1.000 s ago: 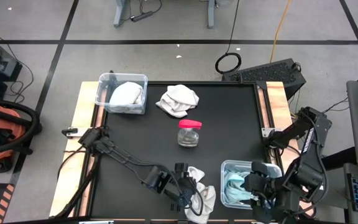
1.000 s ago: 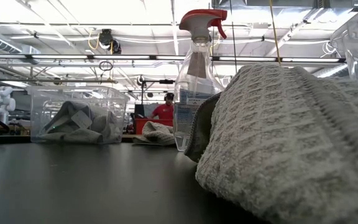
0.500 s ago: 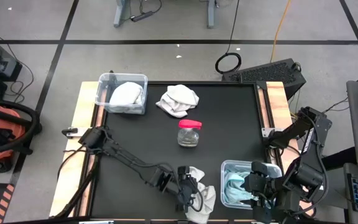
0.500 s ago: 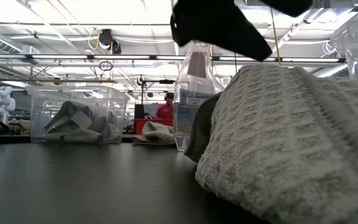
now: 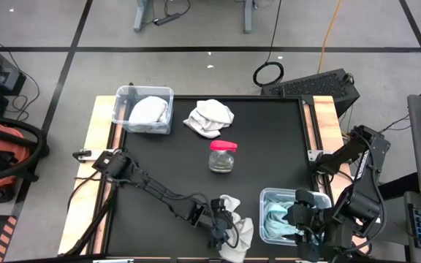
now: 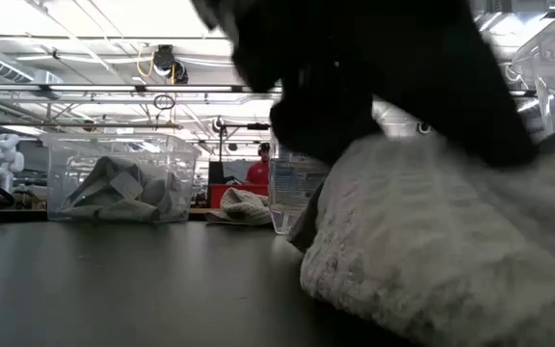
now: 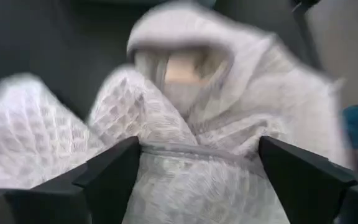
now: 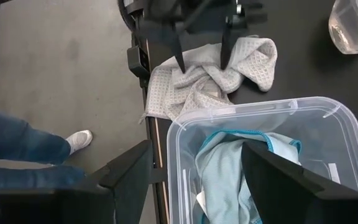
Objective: Sort microfiber towel by color & place in baskets
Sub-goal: Put the gray towel into the top transparent bin
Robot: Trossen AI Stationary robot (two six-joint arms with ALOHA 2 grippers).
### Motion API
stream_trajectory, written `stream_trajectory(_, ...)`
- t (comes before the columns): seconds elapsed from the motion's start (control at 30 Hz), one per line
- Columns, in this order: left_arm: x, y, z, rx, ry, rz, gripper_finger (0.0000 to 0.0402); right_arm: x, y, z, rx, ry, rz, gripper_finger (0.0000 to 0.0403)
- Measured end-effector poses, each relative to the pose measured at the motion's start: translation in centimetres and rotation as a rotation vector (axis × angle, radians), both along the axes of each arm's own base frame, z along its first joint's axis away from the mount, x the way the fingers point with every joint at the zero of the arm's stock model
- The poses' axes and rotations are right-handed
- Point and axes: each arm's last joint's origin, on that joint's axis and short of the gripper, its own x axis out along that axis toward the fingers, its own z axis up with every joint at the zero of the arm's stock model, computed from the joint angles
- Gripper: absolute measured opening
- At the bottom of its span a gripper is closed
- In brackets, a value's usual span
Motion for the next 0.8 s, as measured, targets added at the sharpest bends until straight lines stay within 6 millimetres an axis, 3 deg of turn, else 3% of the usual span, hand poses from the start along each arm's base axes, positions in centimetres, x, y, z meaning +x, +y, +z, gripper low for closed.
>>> stream_trajectory(0.17, -0.1, 0.1, -2.5, 0.025, 0.084, 0.091, 0.0333, 0.0, 0.0, 0.0, 0.002, -0.001, -0.004, 0.0238)
stream_trajectory(0.3, -0.5, 0.2, -2.9, 0.060, 0.117, 0.142, 0.0289, 0.0, 0.0, 0.0, 0.004, -0.001, -0.006, 0.0238)
stream_trajectory(0.4, -0.5, 0.2, -2.7, 0.088, 0.109, 0.139, 0.0213, 0.0, 0.0, 0.0, 0.005, -0.001, -0.006, 0.0238)
stream_trajectory(0.57, -0.1, 0.1, -1.8, 0.090, 0.097, 0.091, 0.0044, 0.0, 0.0, 0.0, 0.004, -0.001, -0.005, 0.0238)
stream_trajectory(0.8, -0.1, 0.1, 0.0, 0.075, 0.071, 0.072, 0.0043, 0.0, 0.0, 0.0, -0.011, 0.001, 0.018, 0.0238)
